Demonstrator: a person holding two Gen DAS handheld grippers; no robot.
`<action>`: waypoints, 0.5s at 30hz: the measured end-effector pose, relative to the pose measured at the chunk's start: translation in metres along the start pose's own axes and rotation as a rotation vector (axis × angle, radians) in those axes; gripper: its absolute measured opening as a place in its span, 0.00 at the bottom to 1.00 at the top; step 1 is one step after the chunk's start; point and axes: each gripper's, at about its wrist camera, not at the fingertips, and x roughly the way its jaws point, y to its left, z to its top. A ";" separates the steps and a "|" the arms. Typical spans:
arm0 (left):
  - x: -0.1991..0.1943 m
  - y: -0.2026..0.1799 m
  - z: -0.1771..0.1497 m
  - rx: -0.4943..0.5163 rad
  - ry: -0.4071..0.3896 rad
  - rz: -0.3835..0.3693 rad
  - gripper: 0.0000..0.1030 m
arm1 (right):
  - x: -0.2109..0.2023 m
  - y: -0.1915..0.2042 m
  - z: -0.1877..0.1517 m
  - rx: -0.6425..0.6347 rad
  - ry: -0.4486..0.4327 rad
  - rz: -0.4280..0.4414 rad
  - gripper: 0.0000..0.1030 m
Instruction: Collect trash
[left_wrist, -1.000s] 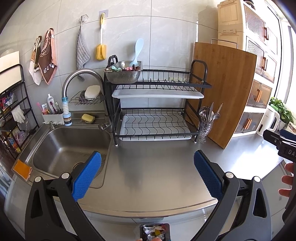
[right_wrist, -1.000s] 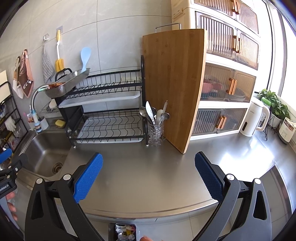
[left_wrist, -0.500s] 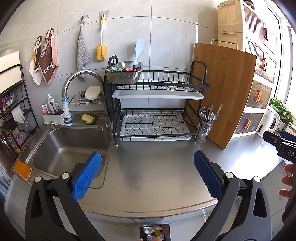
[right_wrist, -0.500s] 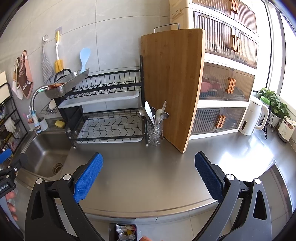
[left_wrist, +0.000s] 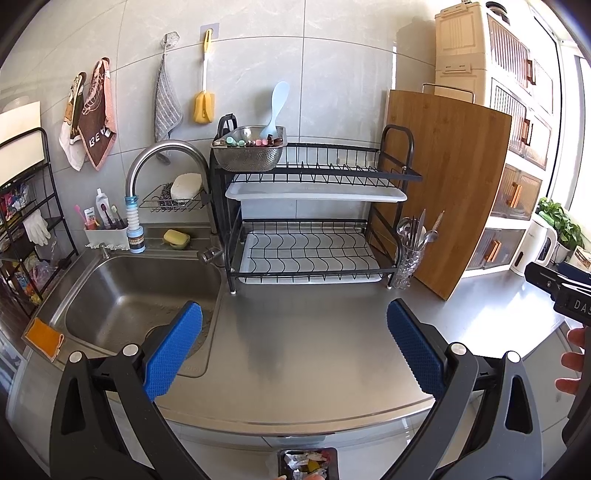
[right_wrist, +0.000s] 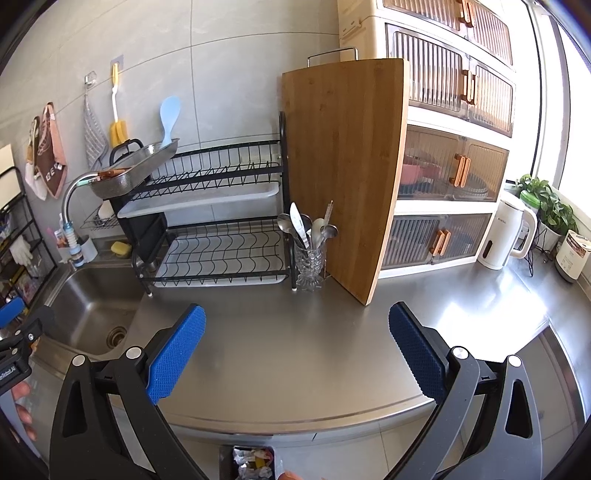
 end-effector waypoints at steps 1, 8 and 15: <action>0.000 0.000 0.000 -0.001 0.000 -0.001 0.92 | 0.000 0.000 0.000 -0.001 -0.001 -0.002 0.97; 0.001 -0.002 -0.001 0.006 0.004 -0.003 0.92 | 0.001 0.000 -0.001 -0.001 0.004 -0.004 0.97; 0.003 -0.001 0.000 -0.019 0.016 -0.027 0.92 | 0.003 -0.003 -0.002 0.006 0.004 -0.004 0.97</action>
